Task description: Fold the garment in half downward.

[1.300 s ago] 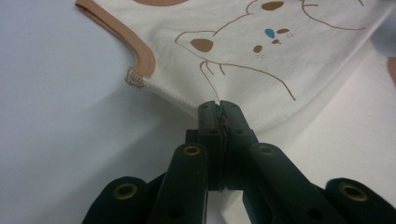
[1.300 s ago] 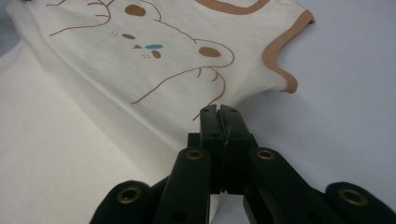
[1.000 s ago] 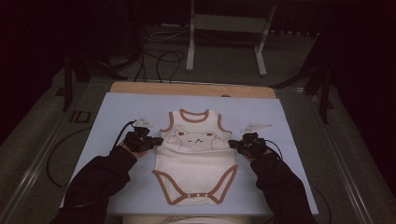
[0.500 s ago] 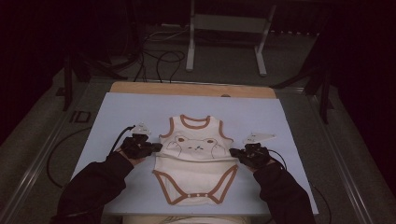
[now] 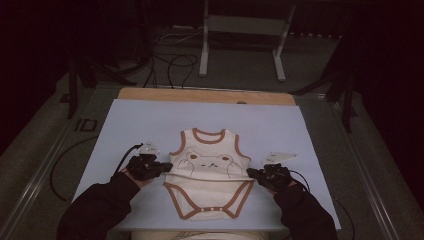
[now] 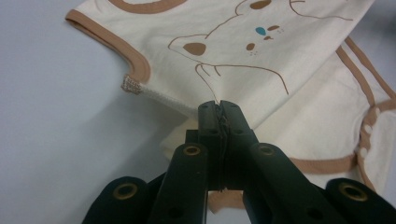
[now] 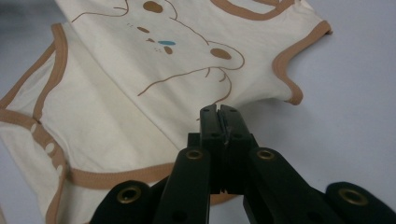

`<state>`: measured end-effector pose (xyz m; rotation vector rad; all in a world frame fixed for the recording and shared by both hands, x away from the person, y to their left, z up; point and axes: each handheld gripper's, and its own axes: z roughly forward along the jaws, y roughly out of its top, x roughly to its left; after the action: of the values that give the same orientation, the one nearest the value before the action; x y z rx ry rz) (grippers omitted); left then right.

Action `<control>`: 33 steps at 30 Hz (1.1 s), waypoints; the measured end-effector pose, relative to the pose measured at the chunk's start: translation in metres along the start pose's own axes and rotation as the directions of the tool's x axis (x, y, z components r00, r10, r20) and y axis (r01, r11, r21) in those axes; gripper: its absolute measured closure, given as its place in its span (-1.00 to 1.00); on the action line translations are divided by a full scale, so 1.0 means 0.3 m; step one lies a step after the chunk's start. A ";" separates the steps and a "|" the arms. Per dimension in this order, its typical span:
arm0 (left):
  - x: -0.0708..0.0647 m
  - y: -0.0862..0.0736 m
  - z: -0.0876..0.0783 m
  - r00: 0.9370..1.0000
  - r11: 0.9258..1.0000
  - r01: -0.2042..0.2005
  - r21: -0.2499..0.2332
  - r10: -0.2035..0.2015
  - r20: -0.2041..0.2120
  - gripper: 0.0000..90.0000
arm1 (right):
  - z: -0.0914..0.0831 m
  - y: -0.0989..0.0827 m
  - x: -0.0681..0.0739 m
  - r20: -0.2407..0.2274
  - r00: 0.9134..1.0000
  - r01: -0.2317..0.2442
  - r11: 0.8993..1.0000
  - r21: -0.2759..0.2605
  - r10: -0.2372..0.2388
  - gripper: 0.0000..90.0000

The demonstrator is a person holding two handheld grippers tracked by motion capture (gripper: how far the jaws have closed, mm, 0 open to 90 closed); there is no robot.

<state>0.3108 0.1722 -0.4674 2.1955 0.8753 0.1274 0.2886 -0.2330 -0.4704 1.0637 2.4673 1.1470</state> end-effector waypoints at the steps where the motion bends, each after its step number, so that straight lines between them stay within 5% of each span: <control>1: -0.004 -0.004 -0.001 1.000 1.000 -0.002 0.001 0.002 0.005 0.99 | -0.001 -0.004 0.002 -0.002 1.000 -0.001 1.000 0.002 0.001 1.00; 33: -0.098 -0.150 0.002 0.997 1.000 0.009 0.026 -0.011 0.071 0.99 | -0.006 -0.149 0.073 -0.043 0.999 -0.020 0.997 0.080 0.024 1.00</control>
<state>0.2639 0.1750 -0.4935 2.2046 0.8525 0.0327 0.2488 -0.2382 -0.4998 1.1010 2.5605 1.0981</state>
